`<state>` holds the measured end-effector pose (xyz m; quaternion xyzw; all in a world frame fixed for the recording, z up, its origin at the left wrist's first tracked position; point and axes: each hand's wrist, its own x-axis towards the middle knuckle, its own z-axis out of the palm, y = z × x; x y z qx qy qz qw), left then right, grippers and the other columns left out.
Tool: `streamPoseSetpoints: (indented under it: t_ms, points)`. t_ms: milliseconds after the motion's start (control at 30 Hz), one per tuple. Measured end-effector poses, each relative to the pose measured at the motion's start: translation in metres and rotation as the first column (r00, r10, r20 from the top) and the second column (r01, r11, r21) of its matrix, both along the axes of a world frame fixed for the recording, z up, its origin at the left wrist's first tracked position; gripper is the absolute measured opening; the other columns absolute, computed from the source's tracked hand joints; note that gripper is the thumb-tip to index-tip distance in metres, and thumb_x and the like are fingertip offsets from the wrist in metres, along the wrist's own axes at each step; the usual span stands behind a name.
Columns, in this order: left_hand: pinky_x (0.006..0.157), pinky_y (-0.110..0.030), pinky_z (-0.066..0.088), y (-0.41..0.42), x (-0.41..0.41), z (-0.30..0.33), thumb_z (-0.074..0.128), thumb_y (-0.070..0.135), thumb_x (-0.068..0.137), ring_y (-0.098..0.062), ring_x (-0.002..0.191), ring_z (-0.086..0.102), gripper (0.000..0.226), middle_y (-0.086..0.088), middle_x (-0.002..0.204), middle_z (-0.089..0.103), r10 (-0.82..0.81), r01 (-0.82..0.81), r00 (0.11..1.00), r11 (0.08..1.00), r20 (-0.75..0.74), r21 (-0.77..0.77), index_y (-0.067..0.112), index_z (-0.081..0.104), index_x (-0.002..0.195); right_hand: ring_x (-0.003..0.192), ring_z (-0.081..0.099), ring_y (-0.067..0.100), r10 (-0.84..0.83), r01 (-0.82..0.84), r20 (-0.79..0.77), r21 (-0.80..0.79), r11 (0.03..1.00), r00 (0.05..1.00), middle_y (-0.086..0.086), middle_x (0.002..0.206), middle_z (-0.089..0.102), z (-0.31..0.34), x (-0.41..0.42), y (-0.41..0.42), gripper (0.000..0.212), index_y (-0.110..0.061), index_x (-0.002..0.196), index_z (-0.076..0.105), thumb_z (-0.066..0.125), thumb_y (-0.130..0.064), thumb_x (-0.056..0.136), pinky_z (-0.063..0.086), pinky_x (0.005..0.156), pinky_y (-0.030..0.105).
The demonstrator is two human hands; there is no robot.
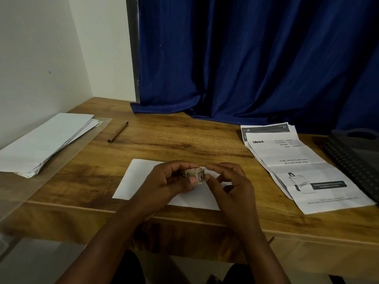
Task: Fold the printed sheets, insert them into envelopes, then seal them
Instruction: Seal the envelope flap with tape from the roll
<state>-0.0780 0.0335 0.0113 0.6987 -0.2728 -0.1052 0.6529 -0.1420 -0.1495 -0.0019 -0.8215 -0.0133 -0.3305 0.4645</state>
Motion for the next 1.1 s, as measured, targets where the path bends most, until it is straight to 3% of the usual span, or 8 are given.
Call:
streamPoseSetpoints:
  t_ms: [167, 233, 400, 667, 900, 1100]
  points:
    - [0.082, -0.026, 0.057, -0.0006, -0.0002, 0.0010, 0.073, 0.027, 0.081, -0.016, 0.099, 0.072, 0.042, -0.001, 0.112, 0.076, 0.009, -0.009, 1.000, 1.000, 0.002, -0.026, 0.017, 0.070, 0.121, 0.086, 0.066, 0.010, -0.023, 0.018, 0.054, 0.091, 0.996, 0.998, -0.015, 0.100, 0.063, -0.0010, -0.0019, -0.0019, 0.019, -0.032, 0.092, 0.069, 0.081, -0.021, 0.082, 0.050, 0.063, 0.014]
    - [0.082, -0.028, 0.058, -0.0010, 0.0002, 0.0008, 0.075, 0.031, 0.078, -0.017, 0.101, 0.072, 0.044, 0.000, 0.112, 0.076, 0.025, -0.025, 1.000, 0.999, -0.007, -0.038, 0.018, 0.070, 0.120, 0.087, 0.066, 0.013, 0.034, -0.043, 0.090, 0.104, 0.994, 0.995, -0.015, 0.100, 0.065, 0.0005, -0.0050, -0.0013, 0.013, -0.031, 0.095, 0.074, 0.078, -0.029, 0.083, 0.051, 0.065, 0.015]
    - [0.080, -0.024, 0.058, 0.0006, 0.0020, 0.0011, 0.078, 0.030, 0.075, -0.016, 0.102, 0.073, 0.047, 0.000, 0.110, 0.076, 0.021, -0.025, 0.999, 0.996, -0.048, -0.083, 0.017, 0.070, 0.119, 0.090, 0.069, 0.014, 0.131, -0.134, 0.052, 0.057, 0.989, 0.990, -0.019, 0.108, 0.073, 0.0017, -0.0050, 0.0015, 0.030, -0.030, 0.111, 0.076, 0.074, -0.041, 0.083, 0.054, 0.067, 0.023]
    - [0.083, -0.022, 0.057, 0.0021, 0.0032, 0.0013, 0.081, 0.026, 0.071, -0.016, 0.105, 0.072, 0.049, 0.000, 0.111, 0.077, 0.020, -0.025, 0.998, 0.996, -0.055, -0.091, 0.016, 0.070, 0.118, 0.087, 0.072, 0.009, 0.167, -0.173, 0.060, 0.118, 0.978, 0.984, -0.022, 0.103, 0.075, 0.0019, -0.0047, -0.0012, 0.026, -0.032, 0.103, 0.079, 0.076, -0.042, 0.078, 0.052, 0.065, 0.017]
    - [0.081, -0.020, 0.057, 0.0007, 0.0034, 0.0006, 0.081, 0.024, 0.069, -0.015, 0.102, 0.073, 0.050, 0.001, 0.110, 0.077, 0.025, -0.030, 0.999, 0.995, -0.046, -0.095, 0.015, 0.070, 0.116, 0.091, 0.073, 0.008, 0.172, -0.175, 0.028, 0.147, 0.974, 0.985, -0.019, 0.101, 0.077, 0.0008, -0.0038, -0.0018, 0.021, -0.026, 0.103, 0.080, 0.077, -0.031, 0.082, 0.058, 0.071, 0.026]
    - [0.085, -0.024, 0.058, 0.0008, 0.0039, -0.0011, 0.083, 0.030, 0.066, -0.015, 0.103, 0.073, 0.051, 0.002, 0.110, 0.077, 0.051, -0.052, 0.999, 0.996, -0.014, -0.067, 0.019, 0.071, 0.115, 0.084, 0.074, 0.005, 0.167, -0.170, 0.030, 0.158, 0.973, 0.986, -0.018, 0.095, 0.078, -0.0008, -0.0045, -0.0005, 0.026, -0.030, 0.102, 0.078, 0.075, -0.008, 0.088, 0.056, 0.071, 0.018]
